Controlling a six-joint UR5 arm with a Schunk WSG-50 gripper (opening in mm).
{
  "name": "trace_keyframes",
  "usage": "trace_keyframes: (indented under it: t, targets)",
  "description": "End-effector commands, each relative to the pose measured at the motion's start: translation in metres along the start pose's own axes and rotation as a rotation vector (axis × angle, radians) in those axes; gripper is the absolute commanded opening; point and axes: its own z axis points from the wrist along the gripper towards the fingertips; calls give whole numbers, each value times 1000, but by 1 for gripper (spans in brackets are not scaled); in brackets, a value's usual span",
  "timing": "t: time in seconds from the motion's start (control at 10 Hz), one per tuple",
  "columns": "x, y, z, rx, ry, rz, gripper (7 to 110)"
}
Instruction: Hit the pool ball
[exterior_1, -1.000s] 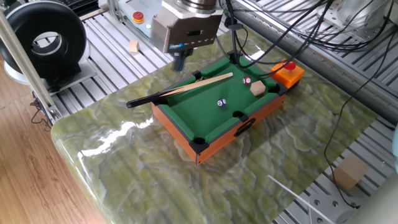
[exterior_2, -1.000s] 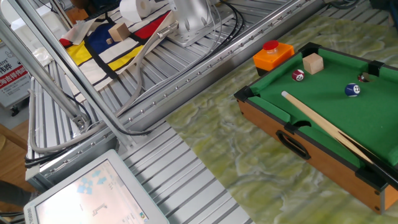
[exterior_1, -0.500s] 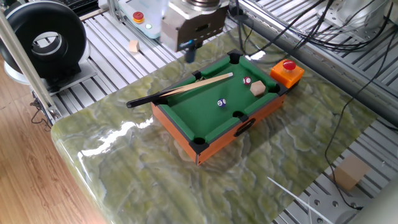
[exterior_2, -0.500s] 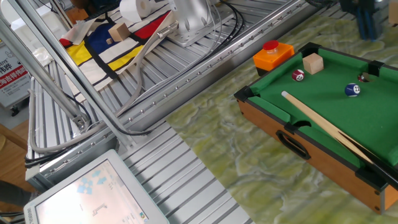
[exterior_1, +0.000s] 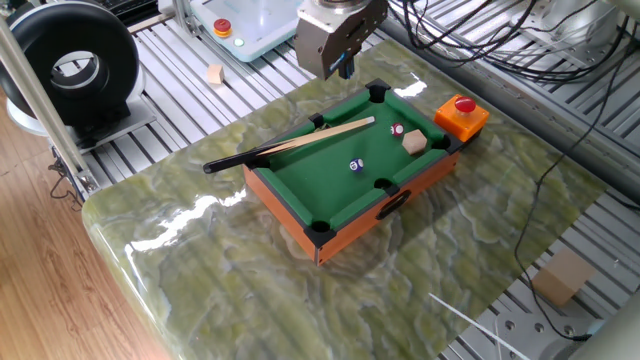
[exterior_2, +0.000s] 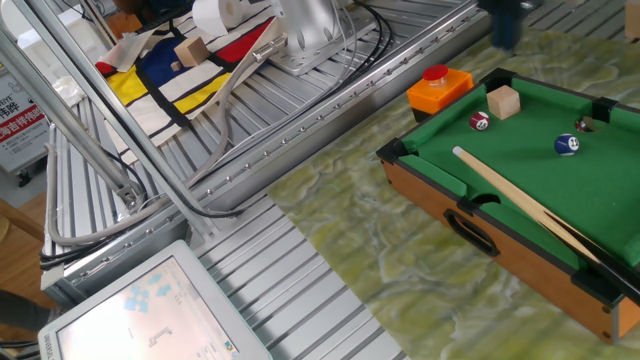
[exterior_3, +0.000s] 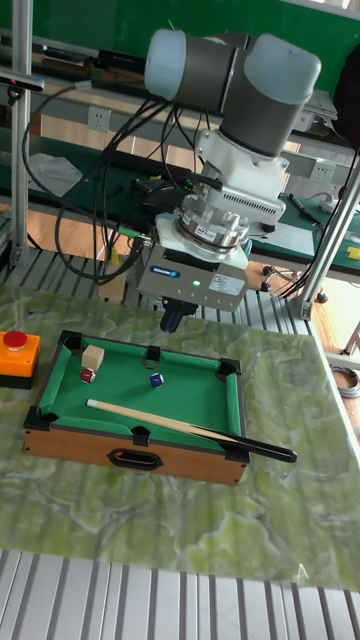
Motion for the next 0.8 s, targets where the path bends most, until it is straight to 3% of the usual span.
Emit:
trace_keyframes:
  t: [0.0, 0.1, 0.4, 0.7]
  targets:
    - [-5, 53, -10, -234, -12, 66, 7]
    - [-6, 59, -12, -261, -14, 70, 7]
    - [-9, 44, -6, -202, -29, 30, 7]
    - [-8, 37, -1, -173, -17, 58, 7]
